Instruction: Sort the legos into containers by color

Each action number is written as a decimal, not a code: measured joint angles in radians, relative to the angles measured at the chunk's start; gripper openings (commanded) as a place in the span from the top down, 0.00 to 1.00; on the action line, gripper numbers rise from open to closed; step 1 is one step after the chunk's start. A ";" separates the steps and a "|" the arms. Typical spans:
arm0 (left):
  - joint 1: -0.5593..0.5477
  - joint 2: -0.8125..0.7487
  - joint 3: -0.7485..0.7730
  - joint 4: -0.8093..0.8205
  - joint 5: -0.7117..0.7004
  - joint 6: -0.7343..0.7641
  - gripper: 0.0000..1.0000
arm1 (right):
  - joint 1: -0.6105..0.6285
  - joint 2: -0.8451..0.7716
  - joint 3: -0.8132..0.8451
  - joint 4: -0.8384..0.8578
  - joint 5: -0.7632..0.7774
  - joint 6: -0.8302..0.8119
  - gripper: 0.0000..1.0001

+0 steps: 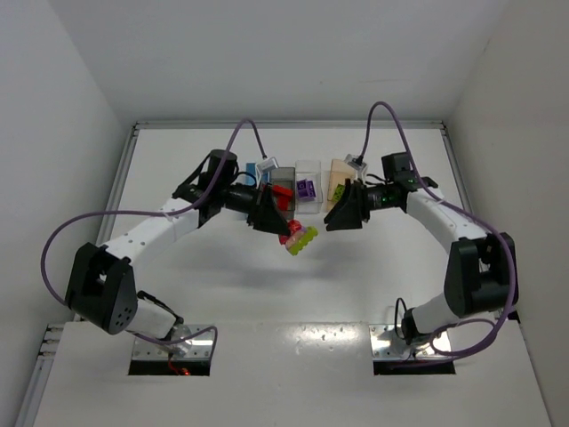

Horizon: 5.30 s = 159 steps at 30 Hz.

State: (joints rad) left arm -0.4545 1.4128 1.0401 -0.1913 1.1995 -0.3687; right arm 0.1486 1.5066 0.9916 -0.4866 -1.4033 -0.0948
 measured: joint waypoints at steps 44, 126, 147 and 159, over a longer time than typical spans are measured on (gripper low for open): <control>0.076 0.064 0.000 0.104 0.002 -0.085 0.99 | 0.233 -0.014 0.036 -0.099 0.126 -0.119 0.98; 0.233 -0.036 -0.111 0.647 -0.086 -0.558 0.97 | 0.272 0.197 0.196 0.439 0.106 0.324 0.28; 0.231 -0.039 -0.129 0.649 -0.080 -0.523 0.97 | 0.288 0.224 0.235 0.619 0.104 0.519 0.97; 0.432 -0.007 0.100 0.579 -0.154 -0.472 0.98 | 0.222 0.119 0.131 0.200 0.184 0.099 0.99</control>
State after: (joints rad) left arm -0.0223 1.4059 1.1397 0.3882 1.0451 -0.8406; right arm 0.3706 1.6257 1.1229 -0.2871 -1.2190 0.0044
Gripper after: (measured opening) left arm 0.390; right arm 0.356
